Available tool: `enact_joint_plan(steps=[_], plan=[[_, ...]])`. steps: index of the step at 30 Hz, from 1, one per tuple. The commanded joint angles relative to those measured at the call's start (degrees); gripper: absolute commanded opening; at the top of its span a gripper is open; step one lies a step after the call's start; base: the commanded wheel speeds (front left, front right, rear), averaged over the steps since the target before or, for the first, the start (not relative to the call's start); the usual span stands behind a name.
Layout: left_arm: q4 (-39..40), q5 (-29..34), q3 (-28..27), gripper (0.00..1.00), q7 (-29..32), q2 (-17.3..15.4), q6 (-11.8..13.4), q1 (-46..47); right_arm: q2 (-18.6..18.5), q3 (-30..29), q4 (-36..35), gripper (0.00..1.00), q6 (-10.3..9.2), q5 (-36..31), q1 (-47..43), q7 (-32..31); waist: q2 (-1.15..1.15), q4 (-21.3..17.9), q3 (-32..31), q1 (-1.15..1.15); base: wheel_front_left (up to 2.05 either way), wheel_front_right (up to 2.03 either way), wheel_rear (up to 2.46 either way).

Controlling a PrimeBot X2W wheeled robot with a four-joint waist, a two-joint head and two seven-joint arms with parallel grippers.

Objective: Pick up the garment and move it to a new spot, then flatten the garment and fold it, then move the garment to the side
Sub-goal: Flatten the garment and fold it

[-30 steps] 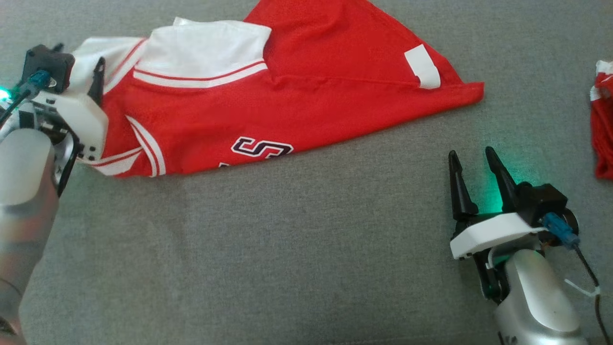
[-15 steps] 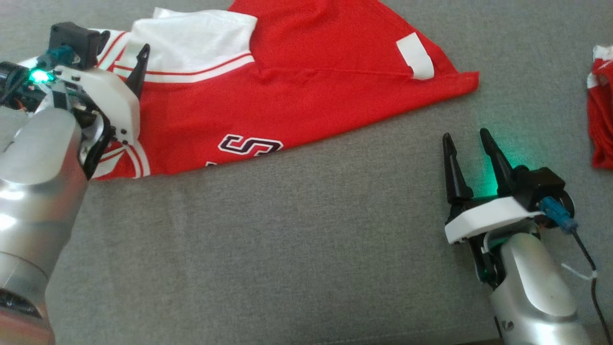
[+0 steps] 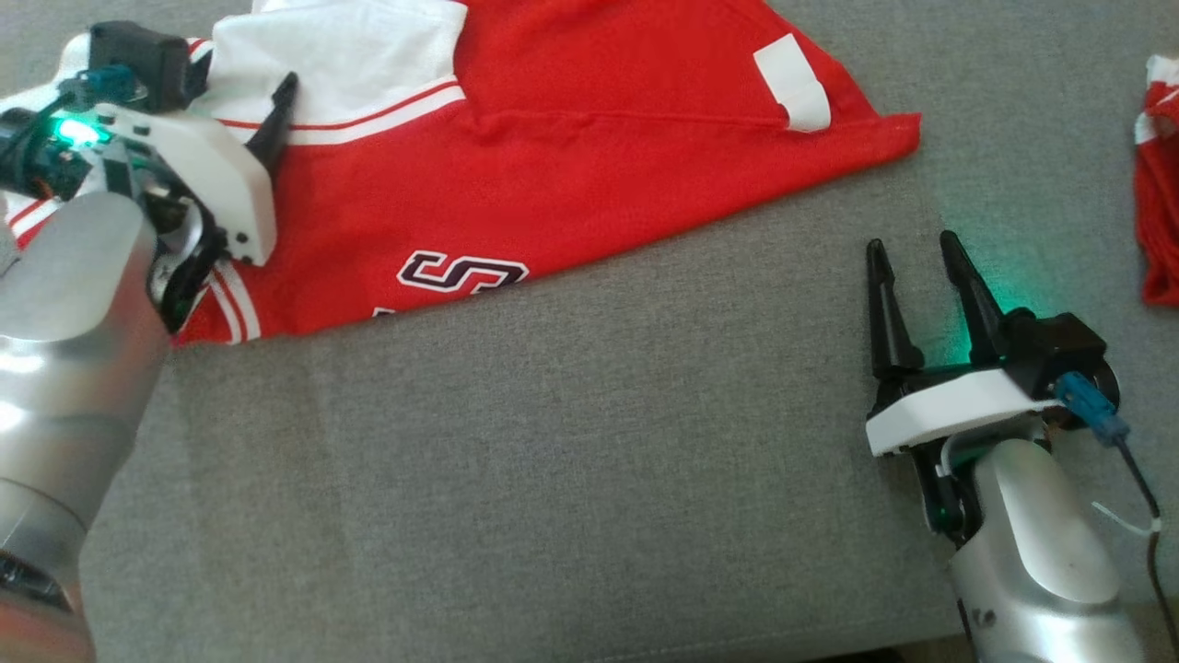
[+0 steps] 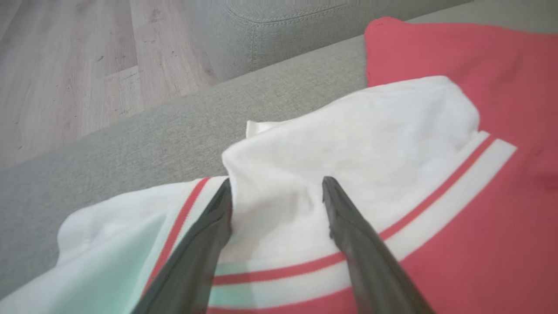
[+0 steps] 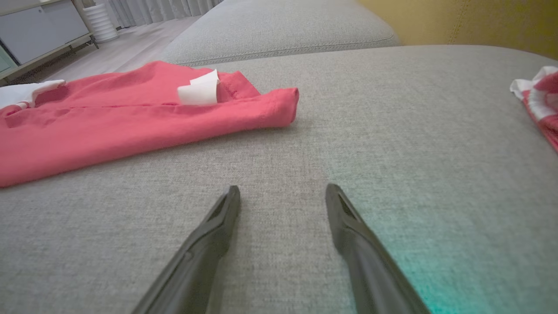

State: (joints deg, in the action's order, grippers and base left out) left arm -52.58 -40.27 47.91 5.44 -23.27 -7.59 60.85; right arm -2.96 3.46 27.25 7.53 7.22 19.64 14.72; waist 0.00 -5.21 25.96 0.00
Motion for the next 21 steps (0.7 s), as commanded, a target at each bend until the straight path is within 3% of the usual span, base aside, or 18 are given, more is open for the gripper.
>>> enact_joint_plan(steps=[1, 2, 3, 4, 5, 6, 11, 16, 21], plan=[[1.94, -0.81, -0.85, 1.0, -0.61, -2.84, 0.11, 2.94, 0.08, 1.35, -0.63, 1.0, -0.04, 0.4, 0.66, 0.28, 0.0, 0.23, -0.08, 0.0, 0.0, 0.0, 0.0], [2.55, -1.42, -0.41, 1.0, -0.88, -2.81, 0.11, 2.92, 0.08, 1.49, -0.53, 1.0, -0.04, 0.4, 0.78, 0.28, 0.0, 0.36, -0.14, 0.0, 0.0, 0.0, 0.0], [3.14, -2.12, 0.02, 0.92, -1.1, -2.76, 0.11, 2.86, 0.08, 1.65, -0.41, 1.0, -0.04, 0.4, 0.89, 0.28, 0.0, 0.48, -0.21, 0.0, 0.0, 0.0, 0.0], [3.79, -2.7, 0.57, 0.5, -1.45, -2.77, 0.11, 2.85, 0.08, 1.81, -0.3, 1.0, -0.04, 0.46, 1.01, 0.28, 0.0, 0.59, -0.24, 0.0, 0.0, 0.0, 0.0], [4.72, -3.34, 1.2, 0.36, -2.17, -2.74, 0.11, 2.81, 0.08, 1.93, -0.2, 1.0, -0.04, 0.53, 1.14, 0.28, 0.0, 0.67, -0.27, 0.0, 0.0, 0.0, 0.0], [5.47, -4.0, 1.62, 0.0, -3.24, -2.87, 0.11, 2.79, 0.08, 2.03, -0.1, 1.0, -0.04, 0.61, 1.24, 0.28, 0.0, 0.75, -0.32, 0.0, 0.0, 0.0, 0.0], [7.23, -4.74, 4.93, 0.0, -9.01, -3.27, 0.1, 2.55, 0.08, 1.91, 0.93, 1.0, -0.04, 0.7, 0.92, 0.28, 0.0, 1.64, -2.62, 0.0, 0.0, 0.0, 0.0], [11.03, -6.15, 9.46, 0.0, -14.74, -2.36, 0.1, 0.06, 0.08, 0.2, 2.43, 1.0, -0.04, 0.47, -2.07, 0.28, 0.0, 4.24, -8.45, 0.0, 0.0, 0.0, 0.0], [17.31, -7.62, 15.65, 0.0, -17.59, -3.91, 0.1, -4.07, 0.08, -0.33, 3.66, 1.0, -0.04, 0.75, -5.35, 0.28, 0.0, 7.2, -14.8, 0.0, 0.0, 0.0, 0.0]])
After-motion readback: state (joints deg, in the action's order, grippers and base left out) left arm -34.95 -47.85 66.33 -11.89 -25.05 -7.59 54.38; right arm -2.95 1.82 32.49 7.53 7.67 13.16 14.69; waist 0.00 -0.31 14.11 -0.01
